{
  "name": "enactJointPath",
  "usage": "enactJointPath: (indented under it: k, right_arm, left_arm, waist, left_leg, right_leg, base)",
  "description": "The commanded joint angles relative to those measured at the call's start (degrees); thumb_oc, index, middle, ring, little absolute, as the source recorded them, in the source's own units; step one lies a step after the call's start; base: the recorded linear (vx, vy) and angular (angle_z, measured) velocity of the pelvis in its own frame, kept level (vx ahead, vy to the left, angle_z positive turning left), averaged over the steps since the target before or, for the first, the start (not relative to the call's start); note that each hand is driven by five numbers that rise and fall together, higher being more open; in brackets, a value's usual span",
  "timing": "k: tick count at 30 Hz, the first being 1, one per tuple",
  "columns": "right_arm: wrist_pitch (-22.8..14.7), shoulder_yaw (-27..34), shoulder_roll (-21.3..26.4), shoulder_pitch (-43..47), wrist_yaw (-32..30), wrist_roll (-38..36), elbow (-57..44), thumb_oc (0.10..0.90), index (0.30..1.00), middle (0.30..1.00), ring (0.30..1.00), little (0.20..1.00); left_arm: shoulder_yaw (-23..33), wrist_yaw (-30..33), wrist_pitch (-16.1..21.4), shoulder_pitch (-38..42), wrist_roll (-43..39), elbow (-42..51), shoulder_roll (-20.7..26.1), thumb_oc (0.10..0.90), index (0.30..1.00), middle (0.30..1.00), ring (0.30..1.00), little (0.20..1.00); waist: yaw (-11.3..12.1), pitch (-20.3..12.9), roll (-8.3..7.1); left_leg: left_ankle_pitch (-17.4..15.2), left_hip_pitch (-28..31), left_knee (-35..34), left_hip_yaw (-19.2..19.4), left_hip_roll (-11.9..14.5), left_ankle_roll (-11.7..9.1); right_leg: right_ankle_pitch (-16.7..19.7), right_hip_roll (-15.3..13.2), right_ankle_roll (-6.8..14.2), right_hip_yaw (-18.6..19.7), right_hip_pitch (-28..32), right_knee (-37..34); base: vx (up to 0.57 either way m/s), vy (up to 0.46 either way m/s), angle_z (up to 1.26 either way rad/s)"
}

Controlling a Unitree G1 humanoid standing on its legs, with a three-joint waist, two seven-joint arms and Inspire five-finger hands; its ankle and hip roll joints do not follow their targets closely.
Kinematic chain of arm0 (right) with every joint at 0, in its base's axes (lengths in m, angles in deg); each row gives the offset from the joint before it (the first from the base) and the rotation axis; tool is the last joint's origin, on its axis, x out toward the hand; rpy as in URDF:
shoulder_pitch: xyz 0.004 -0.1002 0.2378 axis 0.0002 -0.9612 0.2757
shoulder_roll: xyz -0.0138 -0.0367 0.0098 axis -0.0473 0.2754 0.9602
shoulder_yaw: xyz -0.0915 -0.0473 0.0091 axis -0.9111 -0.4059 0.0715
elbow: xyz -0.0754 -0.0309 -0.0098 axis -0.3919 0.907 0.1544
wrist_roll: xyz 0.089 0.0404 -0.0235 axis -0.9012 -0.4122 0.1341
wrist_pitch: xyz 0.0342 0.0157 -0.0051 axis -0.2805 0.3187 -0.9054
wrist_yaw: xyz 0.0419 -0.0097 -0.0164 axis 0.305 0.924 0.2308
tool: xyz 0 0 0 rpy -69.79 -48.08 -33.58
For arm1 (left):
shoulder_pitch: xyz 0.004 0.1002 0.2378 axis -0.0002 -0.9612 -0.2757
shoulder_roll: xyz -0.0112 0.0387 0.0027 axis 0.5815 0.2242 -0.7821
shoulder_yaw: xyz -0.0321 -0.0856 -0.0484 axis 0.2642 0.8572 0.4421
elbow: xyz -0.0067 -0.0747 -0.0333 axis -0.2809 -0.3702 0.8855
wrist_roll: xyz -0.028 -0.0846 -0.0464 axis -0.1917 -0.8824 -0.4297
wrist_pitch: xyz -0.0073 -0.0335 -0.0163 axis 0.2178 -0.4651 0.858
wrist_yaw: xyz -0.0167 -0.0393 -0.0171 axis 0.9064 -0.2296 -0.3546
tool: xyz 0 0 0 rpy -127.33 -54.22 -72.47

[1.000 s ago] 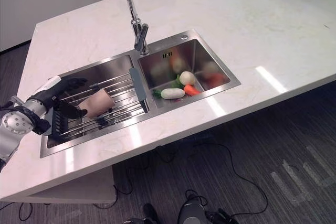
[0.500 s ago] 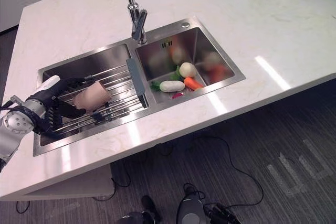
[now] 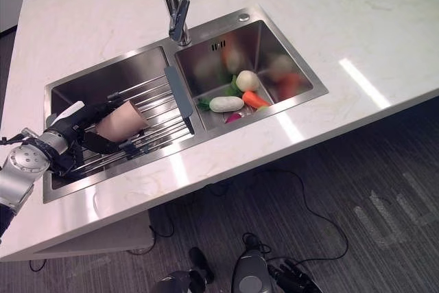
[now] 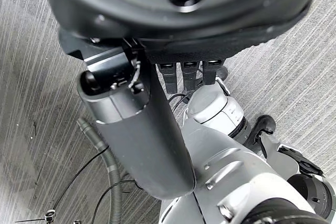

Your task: Place the dishes in the dishwasher.

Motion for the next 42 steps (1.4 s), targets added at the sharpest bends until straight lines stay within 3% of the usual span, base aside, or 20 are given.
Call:
enactJointPath:
  k: [1, 7, 17, 20, 26, 27, 28, 36, 42]
  right_arm:
    - [-0.11, -1.23, 0.8, -2.46, 1.48, -0.4, -3.13, 0.8, 0.9, 0.9, 0.9, 0.9]
    - [0.18, -1.25, 1.63, -2.38, 2.24, 0.41, -3.6, 0.8, 0.9, 0.9, 0.9, 0.9]
    - [0.72, -2.2, 2.42, -1.97, 2.06, -0.72, -5.46, 0.8, 0.9, 0.9, 0.9, 0.9]
    - [-0.83, -3.56, 2.85, -1.47, 1.81, 2.89, -6.48, 0.8, 0.9, 0.9, 0.9, 0.9]
    - [-0.22, -4.85, 3.31, -0.99, 1.24, 1.0, -7.93, 0.8, 0.9, 0.9, 0.9, 0.9]
    - [-0.03, -4.87, 3.33, -1.0, 1.14, 0.62, -8.24, 0.8, 0.9, 0.9, 0.9, 0.9]
    - [0.07, -4.84, 3.3, -1.05, 1.08, 0.37, -8.39, 0.8, 0.9, 0.9, 0.9, 0.9]
    - [-0.09, -3.57, 2.93, -1.37, 1.69, 0.0, -7.33, 0.8, 0.9, 0.9, 0.9, 0.9]
    - [0.1, -2.84, 2.69, -1.83, 1.77, -0.75, -6.47, 0.8, 0.9, 0.9, 0.9, 0.9]
  left_arm:
    - [6.76, 2.17, 1.9, 3.49, -0.22, 0.87, 0.53, 0.8, 0.9, 0.9, 0.9, 0.9]
    - [6.4, 6.69, 2.44, 3.16, 8.09, -0.87, 2.18, 0.8, 0.9, 0.9, 0.9, 0.9]
    - [5.08, 10.83, 1.24, 6.04, 9.85, -3.45, 1.71, 0.8, 0.9, 0.9, 0.9, 0.9]
    - [3.77, 12.96, 0.36, 7.84, 11.77, -4.74, 2.3, 0.8, 0.9, 0.9, 0.9, 0.9]
    - [2.15, 12.29, 0.38, 10.41, 10.86, -6.48, 2.29, 0.8, 0.9, 0.9, 0.9, 0.9]
    - [1.81, 11.86, 0.24, 10.83, 11.01, -6.6, 2.28, 0.706, 0.759, 0.759, 0.759, 0.759]
    - [1.62, 11.14, 0.25, 11.05, 11.45, -6.47, 2.27, 0.4, 0.3, 0.3, 0.3, 0.3]
    - [1.05, 10.74, 3.32, 10.32, 10.33, -4.0, 2.37, 0.4, 0.3, 0.3, 0.3, 0.3]
    - [1.31, 10.04, 2.84, 9.5, 11.08, -0.35, 3.76, 0.4, 0.3, 0.3, 0.3, 0.3]
  waist:
    - [-1.39, -2.34, 0.41]
    - [-1.71, -1.26, 0.84]
    - [-2.67, 1.46, 0.78]
    - [-2.98, 2.66, 0.69]
    - [-3.31, 3.96, 0.38]
    - [-3.39, 4.13, 0.36]
    - [-3.4, 4.17, 0.37]
    - [-3.41, 3.66, 0.67]
    - [-3.13, 2.56, 1.08]
  left_leg:
    - [-10.06, -2.27, 9.91, -4.83, -0.59, -1.08]
    - [-9.82, -2.85, 9.91, -4.82, -0.79, -1.22]
    - [-9.15, -4.61, 9.91, -4.44, -0.45, -1.42]
    - [-8.81, -5.38, 9.91, -4.4, -0.23, -1.57]
    - [-8.44, -6.19, 9.91, -4.31, 0.24, -1.85]
    - [-8.42, -6.27, 9.91, -4.33, 0.31, -1.9]
    - [-8.4, -6.28, 9.91, -4.34, 0.34, -1.92]
    - [-8.28, -5.64, 9.91, -4.01, 0.54, -2.17]
    - [-8.29, -5.04, 9.91, -3.5, 0.8, -2.41]
  right_leg:
    - [-1.25, -1.25, 5.09, -0.18, -0.87, 0.18]
    - [-0.99, -1.38, 5.13, 0.04, -1.54, 0.18]
    - [-0.34, -1.33, 5.02, 0.53, -3.65, 0.18]
    - [0.04, -1.18, 4.96, 0.85, -4.64, 0.18]
    - [0.34, -1.03, 4.94, 0.92, -5.64, 0.18]
    - [0.38, -1.01, 4.95, 0.91, -5.76, 0.18]
    - [0.39, -1.0, 4.96, 0.87, -5.78, 0.18]
    - [0.26, -1.19, 4.96, 0.39, -5.12, 0.18]
    - [-0.04, -1.58, 4.99, -0.46, -4.25, 0.18]
  base:
    - [0.0, 0.036, -0.02]
    - [0.0, 0.0, 0.0]
    - [-0.03, -0.004, -0.06]
    - [-0.05, -0.015, -0.02]
    - [-0.04, -0.026, -0.01]
    - [-0.04, -0.016, 0.01]
    - [0.0, 0.0, 0.0]
    - [0.0, 0.0, 0.0]
    - [0.0, 0.003, 0.02]
